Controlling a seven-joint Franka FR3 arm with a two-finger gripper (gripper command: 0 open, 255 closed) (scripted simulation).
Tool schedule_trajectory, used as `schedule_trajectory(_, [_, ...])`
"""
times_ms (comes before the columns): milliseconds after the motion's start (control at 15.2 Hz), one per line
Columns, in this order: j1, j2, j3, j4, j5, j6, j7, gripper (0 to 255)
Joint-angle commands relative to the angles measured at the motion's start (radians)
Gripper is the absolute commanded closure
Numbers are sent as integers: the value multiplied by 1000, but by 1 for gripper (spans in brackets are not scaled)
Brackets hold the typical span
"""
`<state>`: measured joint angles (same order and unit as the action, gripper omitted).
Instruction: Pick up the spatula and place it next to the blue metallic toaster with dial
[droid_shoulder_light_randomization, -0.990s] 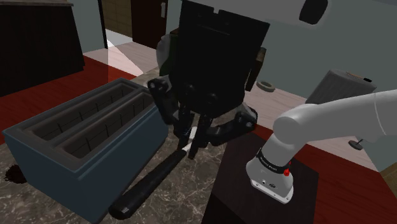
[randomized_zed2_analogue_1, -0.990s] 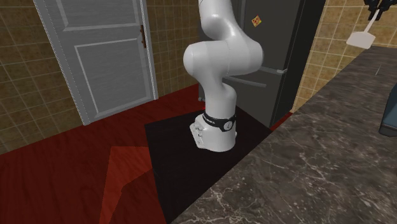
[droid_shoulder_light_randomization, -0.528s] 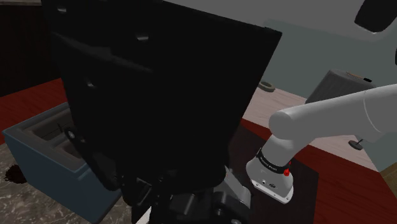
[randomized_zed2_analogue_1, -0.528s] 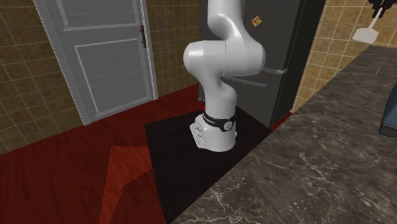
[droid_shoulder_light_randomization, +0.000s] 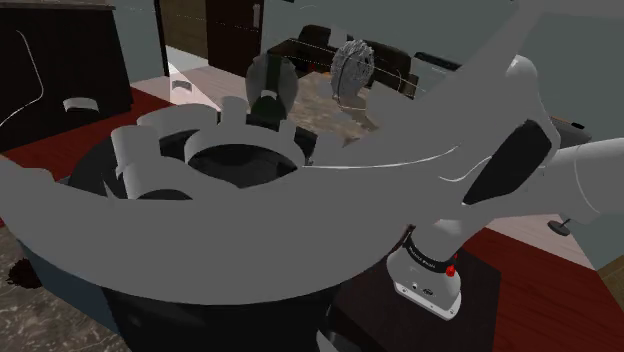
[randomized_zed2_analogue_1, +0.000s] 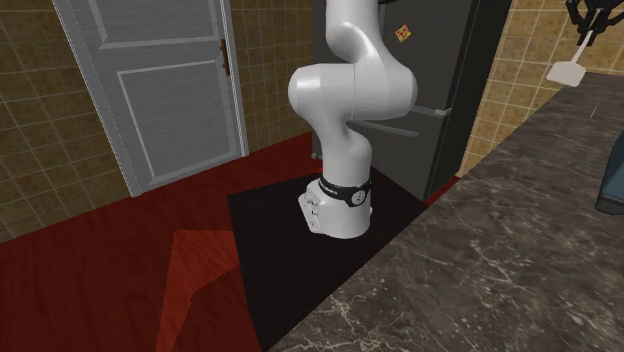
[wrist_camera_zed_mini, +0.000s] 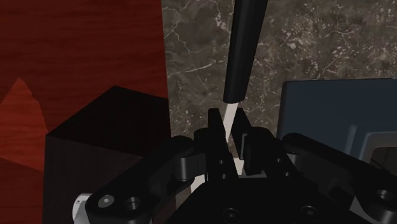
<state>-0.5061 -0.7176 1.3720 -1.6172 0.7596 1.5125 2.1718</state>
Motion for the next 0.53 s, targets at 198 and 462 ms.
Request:
schedule_trajectory(198, [21, -23, 9, -70, 21, 54, -20, 255])
schedule_trajectory(462, [33, -39, 21, -121, 39, 95, -34, 255])
